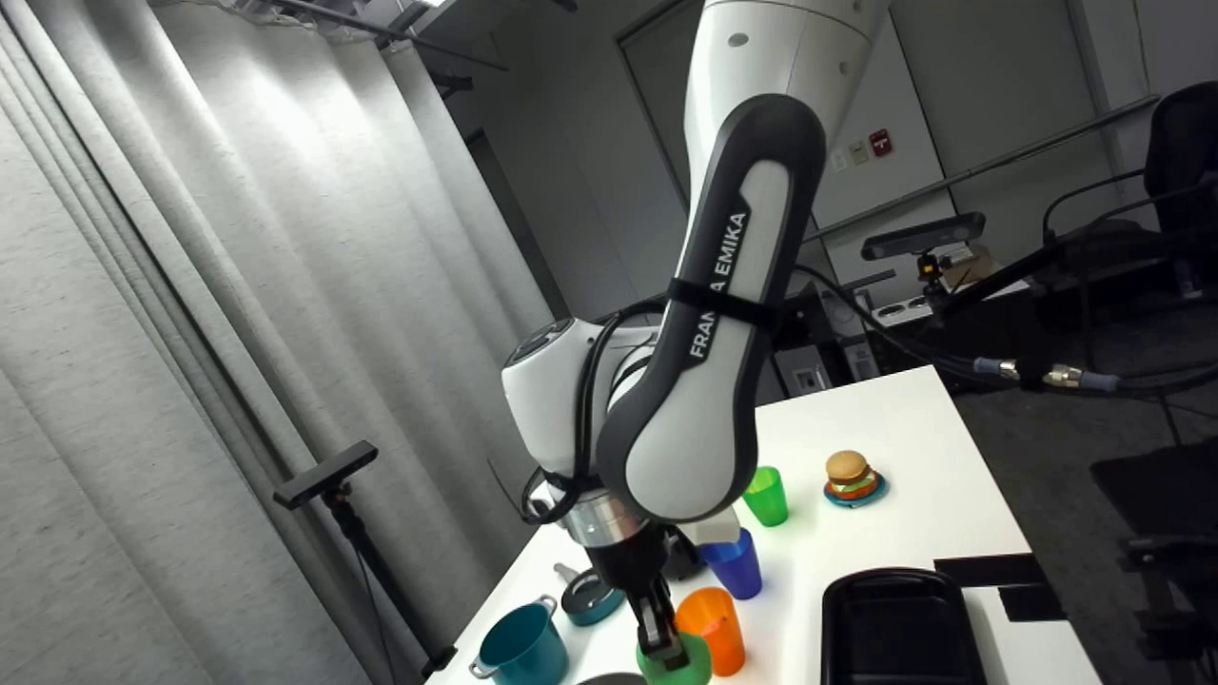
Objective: Take the green pear out of the basket and put it on the grey plate, pick up the watermelon from the top of the orange cup and put it in the basket
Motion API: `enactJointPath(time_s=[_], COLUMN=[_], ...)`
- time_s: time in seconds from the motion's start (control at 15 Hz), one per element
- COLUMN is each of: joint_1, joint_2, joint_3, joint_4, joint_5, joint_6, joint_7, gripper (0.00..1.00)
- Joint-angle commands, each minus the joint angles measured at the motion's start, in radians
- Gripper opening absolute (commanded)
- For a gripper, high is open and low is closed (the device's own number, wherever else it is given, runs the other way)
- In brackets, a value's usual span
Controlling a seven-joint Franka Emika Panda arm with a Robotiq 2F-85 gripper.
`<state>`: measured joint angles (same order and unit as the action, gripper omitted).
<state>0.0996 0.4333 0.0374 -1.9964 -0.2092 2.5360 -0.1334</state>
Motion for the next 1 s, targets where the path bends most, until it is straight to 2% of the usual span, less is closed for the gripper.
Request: enactJointPath(time_s=[0.0,0.93], joint_1=[0.003,0.053], joint_2=[0.084,0.269], joint_3=[0.002,0.0], joint_4=[0.09,0.332], joint_5=[-0.015,-0.05], joint_6=[0.005,-0.009], joint_7=[-0.015,-0.052], gripper=[0.04,0.04])
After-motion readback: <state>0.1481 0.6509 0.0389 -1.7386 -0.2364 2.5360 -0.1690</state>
